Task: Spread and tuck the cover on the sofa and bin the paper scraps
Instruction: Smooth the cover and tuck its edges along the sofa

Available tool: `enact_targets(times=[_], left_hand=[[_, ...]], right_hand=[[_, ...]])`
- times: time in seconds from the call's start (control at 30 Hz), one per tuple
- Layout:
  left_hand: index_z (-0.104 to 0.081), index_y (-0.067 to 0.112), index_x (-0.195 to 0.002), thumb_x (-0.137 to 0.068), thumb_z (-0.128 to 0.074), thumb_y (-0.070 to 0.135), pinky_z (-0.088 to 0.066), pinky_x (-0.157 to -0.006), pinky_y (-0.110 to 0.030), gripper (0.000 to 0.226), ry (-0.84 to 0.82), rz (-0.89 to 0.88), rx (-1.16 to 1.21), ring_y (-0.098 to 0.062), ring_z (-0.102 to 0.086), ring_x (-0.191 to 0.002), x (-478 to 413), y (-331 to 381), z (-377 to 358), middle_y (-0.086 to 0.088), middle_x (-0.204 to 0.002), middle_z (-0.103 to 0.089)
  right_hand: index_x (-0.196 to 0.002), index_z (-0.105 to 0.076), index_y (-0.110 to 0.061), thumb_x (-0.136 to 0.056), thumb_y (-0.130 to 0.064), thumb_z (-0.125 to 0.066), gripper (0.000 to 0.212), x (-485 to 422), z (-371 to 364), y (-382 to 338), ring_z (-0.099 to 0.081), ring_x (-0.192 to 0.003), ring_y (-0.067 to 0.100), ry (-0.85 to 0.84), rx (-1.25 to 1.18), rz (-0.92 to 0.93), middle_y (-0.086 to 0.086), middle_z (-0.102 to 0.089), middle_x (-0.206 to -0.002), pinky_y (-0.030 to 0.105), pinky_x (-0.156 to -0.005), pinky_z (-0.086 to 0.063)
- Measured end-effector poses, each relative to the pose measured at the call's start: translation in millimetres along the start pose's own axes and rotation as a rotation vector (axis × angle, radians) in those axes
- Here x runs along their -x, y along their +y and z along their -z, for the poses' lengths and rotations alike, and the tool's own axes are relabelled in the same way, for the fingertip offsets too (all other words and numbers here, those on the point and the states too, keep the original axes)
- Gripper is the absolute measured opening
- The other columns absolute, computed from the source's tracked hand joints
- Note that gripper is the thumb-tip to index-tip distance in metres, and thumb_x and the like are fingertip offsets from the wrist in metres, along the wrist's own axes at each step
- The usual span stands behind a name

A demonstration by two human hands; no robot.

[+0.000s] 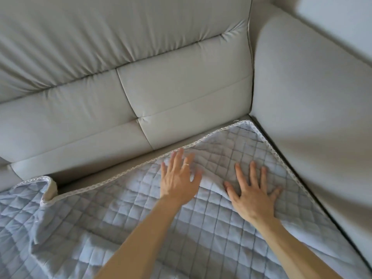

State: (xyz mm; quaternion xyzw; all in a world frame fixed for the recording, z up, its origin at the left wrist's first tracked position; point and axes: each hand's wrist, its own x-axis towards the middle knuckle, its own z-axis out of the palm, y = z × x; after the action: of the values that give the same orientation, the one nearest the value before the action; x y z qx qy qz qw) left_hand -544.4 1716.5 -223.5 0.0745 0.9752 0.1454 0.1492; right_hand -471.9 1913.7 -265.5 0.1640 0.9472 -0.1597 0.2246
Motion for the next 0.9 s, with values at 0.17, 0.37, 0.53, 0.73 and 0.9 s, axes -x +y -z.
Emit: enact_targets(times=[0.17, 0.37, 0.53, 0.73, 0.9], left_hand=[[-0.021, 0.048, -0.149, -0.095, -0.03, 0.058, 0.004, -0.119, -0.051, 0.055, -0.152, -0.14, -0.15, -0.022, 0.006, -0.15, -29.1, 33.9, -30.4, 0.009, -0.164, 0.003], [-0.032, 0.046, -0.146, -0.096, -0.033, 0.055, -0.024, -0.113, -0.044, 0.05, 0.095, 0.037, -0.053, -0.028, -0.032, -0.138, -93.4, 44.5, -53.1, -0.003, -0.152, -0.036], [-0.052, 0.04, -0.137, -0.093, -0.044, 0.032, -0.04, -0.105, -0.04, 0.046, 0.144, -0.247, -0.021, -0.024, -0.044, -0.126, -146.9, 80.9, -80.8, 0.005, -0.138, -0.05], [-0.045, 0.046, -0.136, -0.104, -0.034, 0.032, -0.049, -0.084, -0.04, 0.037, 0.243, -0.42, -0.363, -0.03, -0.06, -0.111, -184.6, 120.5, -92.9, 0.001, -0.126, -0.058], [-0.044, 0.045, -0.139, -0.104, -0.034, 0.019, -0.046, -0.08, -0.035, 0.044, 0.244, -0.525, -0.623, -0.028, -0.059, -0.114, -205.7, 151.3, -94.8, -0.003, -0.124, -0.06]], right_hand=[[-0.142, -0.018, -0.057, -0.083, -0.081, -0.022, 0.065, 10.6, -3.6, -1.5, -0.012, -0.144, 0.02, 0.161, 0.001, 0.067, -0.018, -0.011, -0.159, 0.061, -0.106, -0.022], [-0.134, -0.045, -0.04, -0.097, -0.052, -0.035, 0.04, -37.0, 24.6, 39.1, -0.035, -0.132, 0.028, 0.439, -0.17, -0.096, 0.003, -0.03, -0.153, 0.043, -0.101, -0.041], [-0.145, -0.023, -0.051, -0.092, -0.052, -0.032, 0.054, -71.6, 26.3, 63.3, -0.043, -0.125, 0.031, 0.338, -0.076, -0.029, 0.0, -0.029, -0.15, 0.044, -0.096, -0.042], [-0.108, -0.049, -0.029, -0.089, -0.049, -0.039, 0.029, -69.5, 4.0, 82.4, -0.06, -0.099, 0.033, 0.514, -0.102, -0.07, 0.002, -0.052, -0.11, 0.039, -0.069, -0.036], [-0.103, -0.049, -0.028, -0.088, -0.049, -0.037, 0.029, -81.1, -0.9, 90.2, -0.06, -0.1, 0.032, 0.584, -0.152, -0.077, 0.001, -0.056, -0.108, 0.04, -0.07, -0.037]])
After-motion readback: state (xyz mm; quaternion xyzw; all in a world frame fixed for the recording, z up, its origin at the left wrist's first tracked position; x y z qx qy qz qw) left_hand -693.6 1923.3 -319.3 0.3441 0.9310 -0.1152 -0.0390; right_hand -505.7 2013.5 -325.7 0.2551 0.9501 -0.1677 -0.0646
